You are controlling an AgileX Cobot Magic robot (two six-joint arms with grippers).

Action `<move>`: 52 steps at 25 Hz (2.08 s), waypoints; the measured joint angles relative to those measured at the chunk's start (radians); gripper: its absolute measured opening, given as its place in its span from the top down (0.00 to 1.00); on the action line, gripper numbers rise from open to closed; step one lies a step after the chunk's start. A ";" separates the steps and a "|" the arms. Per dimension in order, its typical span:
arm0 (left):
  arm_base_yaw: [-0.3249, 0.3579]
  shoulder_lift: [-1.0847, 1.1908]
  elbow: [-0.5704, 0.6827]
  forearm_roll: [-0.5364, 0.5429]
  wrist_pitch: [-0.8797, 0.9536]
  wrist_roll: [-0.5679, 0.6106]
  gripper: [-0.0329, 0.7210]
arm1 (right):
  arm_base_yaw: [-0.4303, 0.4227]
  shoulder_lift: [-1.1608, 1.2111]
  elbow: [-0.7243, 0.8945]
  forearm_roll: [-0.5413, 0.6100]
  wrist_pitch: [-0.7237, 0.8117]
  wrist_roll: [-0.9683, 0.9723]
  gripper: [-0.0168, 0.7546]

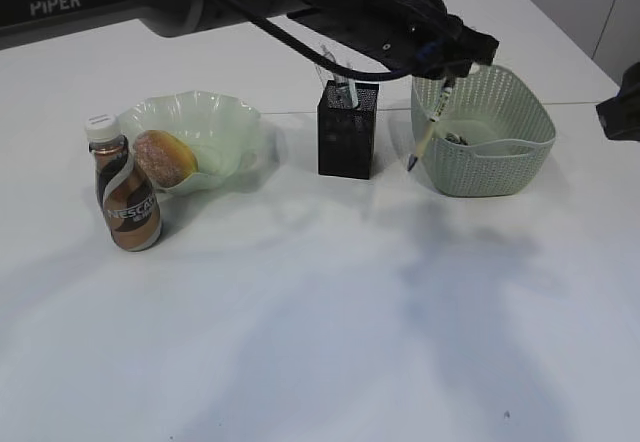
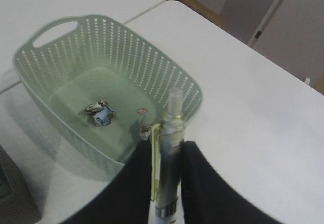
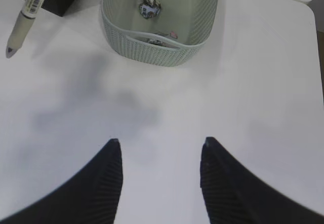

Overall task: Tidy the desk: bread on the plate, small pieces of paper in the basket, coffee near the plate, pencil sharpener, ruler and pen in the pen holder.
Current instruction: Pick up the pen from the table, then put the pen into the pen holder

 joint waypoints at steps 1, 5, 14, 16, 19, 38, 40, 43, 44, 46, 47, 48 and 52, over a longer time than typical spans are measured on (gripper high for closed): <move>0.006 0.000 0.000 -0.002 -0.005 0.000 0.84 | 0.000 0.000 0.002 0.000 -0.004 0.000 0.46; 0.047 -0.019 0.000 -0.014 -0.004 0.002 0.84 | 0.000 0.000 0.004 0.000 -0.014 0.000 0.46; 0.161 -0.102 -0.002 -0.502 0.142 0.522 0.84 | 0.000 0.000 0.004 0.000 -0.028 0.000 0.46; 0.185 -0.105 -0.002 -0.655 0.203 0.673 0.84 | 0.000 0.000 0.004 0.000 -0.030 0.000 0.46; 0.222 -0.105 -0.002 -0.805 0.272 0.833 0.84 | 0.000 0.000 0.004 0.000 -0.030 0.000 0.46; 0.366 -0.019 -0.003 -1.158 0.411 1.180 0.84 | 0.000 0.000 0.004 0.000 -0.032 0.000 0.46; 0.367 -0.002 -0.003 -1.163 0.424 1.221 0.84 | 0.000 0.000 0.004 -0.007 -0.032 0.000 0.46; 0.377 0.015 -0.003 -1.179 0.448 1.274 0.84 | 0.000 0.000 0.004 -0.011 -0.023 0.000 0.46; 0.381 0.020 -0.003 -1.192 0.454 1.287 0.84 | 0.000 0.000 0.004 -0.011 -0.023 0.000 0.46; 0.392 0.036 -0.003 -1.238 0.468 1.322 0.84 | 0.000 0.000 0.004 -0.012 -0.019 0.000 0.46; 0.398 0.045 -0.003 -1.265 0.476 1.338 0.84 | 0.000 0.000 0.004 -0.013 -0.020 0.000 0.46; 0.406 0.053 -0.003 -1.289 0.479 1.358 0.84 | 0.000 0.000 0.004 -0.013 -0.020 0.000 0.46; 0.434 0.079 -0.003 -1.356 0.491 1.434 0.84 | 0.000 0.000 0.004 -0.014 -0.019 0.000 0.46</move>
